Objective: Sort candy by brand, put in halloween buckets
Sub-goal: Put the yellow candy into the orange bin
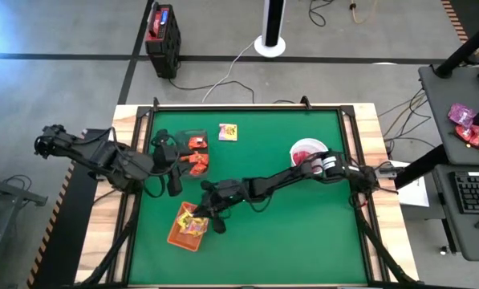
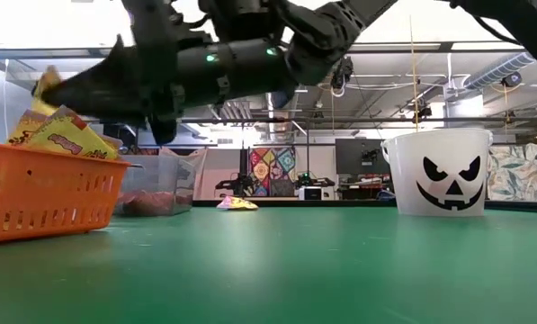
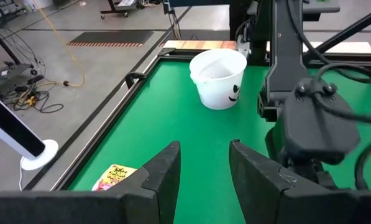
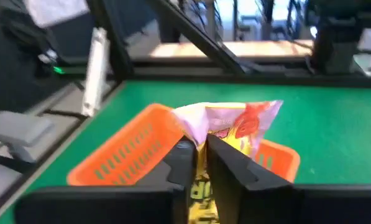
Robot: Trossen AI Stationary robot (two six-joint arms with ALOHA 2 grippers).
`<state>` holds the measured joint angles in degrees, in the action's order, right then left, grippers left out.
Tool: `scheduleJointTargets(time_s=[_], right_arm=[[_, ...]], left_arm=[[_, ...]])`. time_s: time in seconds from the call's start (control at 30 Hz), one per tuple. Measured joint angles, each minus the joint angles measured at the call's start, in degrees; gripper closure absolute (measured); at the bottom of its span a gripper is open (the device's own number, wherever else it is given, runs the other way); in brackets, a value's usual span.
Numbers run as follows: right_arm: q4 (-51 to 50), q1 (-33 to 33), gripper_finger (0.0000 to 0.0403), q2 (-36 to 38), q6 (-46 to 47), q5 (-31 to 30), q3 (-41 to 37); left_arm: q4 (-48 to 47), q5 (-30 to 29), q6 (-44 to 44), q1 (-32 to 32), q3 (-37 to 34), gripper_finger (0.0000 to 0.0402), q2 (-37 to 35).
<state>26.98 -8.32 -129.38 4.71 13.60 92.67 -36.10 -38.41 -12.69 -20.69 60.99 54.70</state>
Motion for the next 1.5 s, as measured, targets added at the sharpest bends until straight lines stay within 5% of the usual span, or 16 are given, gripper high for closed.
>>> scheduleJointTargets(time_s=[0.17,0.43,0.6,0.83,1.07,1.33,1.5], right_arm=[[-12.85,-0.34,0.0299,-1.64,-3.12,-4.90,5.73],[-25.14,-1.67,0.0206,-1.77,-10.82,-4.13,11.53],[-34.88,-2.76,0.0192,-1.44,-14.34,-3.16,15.61],[-61.43,-2.63,0.0192,3.74,-14.03,-3.17,18.94],[-69.26,-2.75,0.0192,17.39,-9.22,-13.58,6.00],[-58.50,-2.64,0.0193,39.13,-2.53,-24.19,-15.17],[-48.20,-2.67,0.0193,49.87,-1.61,-24.32,-26.17]], left_arm=[[-0.37,0.04,0.05,0.02,-0.02,0.0280,1.01],[-0.47,0.04,0.13,0.04,-0.04,0.0280,3.00],[-0.46,0.04,0.15,0.04,-0.04,0.0280,4.01],[-0.53,0.04,0.15,0.04,-0.04,0.0280,3.92],[-0.85,-2.08,0.17,0.22,-0.07,0.0280,4.63],[7.18,-2.37,8.55,3.13,0.38,0.0280,10.22],[7.56,7.51,17.05,10.97,3.41,0.0280,15.37]])
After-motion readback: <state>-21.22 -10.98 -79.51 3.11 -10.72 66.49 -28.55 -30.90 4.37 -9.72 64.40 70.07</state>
